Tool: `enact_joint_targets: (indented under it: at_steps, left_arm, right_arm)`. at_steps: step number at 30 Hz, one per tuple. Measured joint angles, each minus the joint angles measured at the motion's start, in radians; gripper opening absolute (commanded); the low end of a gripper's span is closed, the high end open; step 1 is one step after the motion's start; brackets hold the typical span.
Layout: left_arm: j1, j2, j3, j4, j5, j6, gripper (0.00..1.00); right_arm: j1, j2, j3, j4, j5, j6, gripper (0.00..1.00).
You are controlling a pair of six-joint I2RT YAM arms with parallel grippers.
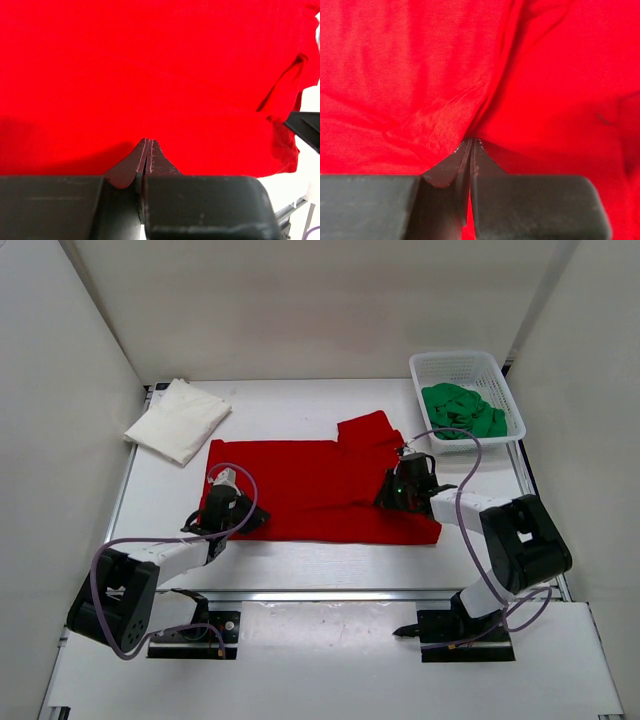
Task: Fold and stack the t-shirts
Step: Fold the flattened tshirt in 1/3 of the way
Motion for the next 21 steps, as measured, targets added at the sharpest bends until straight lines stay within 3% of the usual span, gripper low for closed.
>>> enact_joint_targets:
  at_steps: [9, 15, 21]
  left_arm:
    - [0.011, -0.006, -0.049, 0.034, 0.018, -0.022, 0.09]
    - [-0.021, -0.04, -0.049, 0.033, 0.006, -0.026, 0.1]
    - [-0.117, -0.026, -0.034, 0.031, -0.03, -0.03, 0.11]
  right_arm:
    - [-0.004, 0.084, 0.041, 0.108, -0.136, 0.069, 0.0]
    - [-0.061, 0.223, 0.237, 0.211, -0.311, 0.179, 0.0]
    - [-0.071, 0.019, 0.09, 0.211, -0.275, 0.17, 0.0]
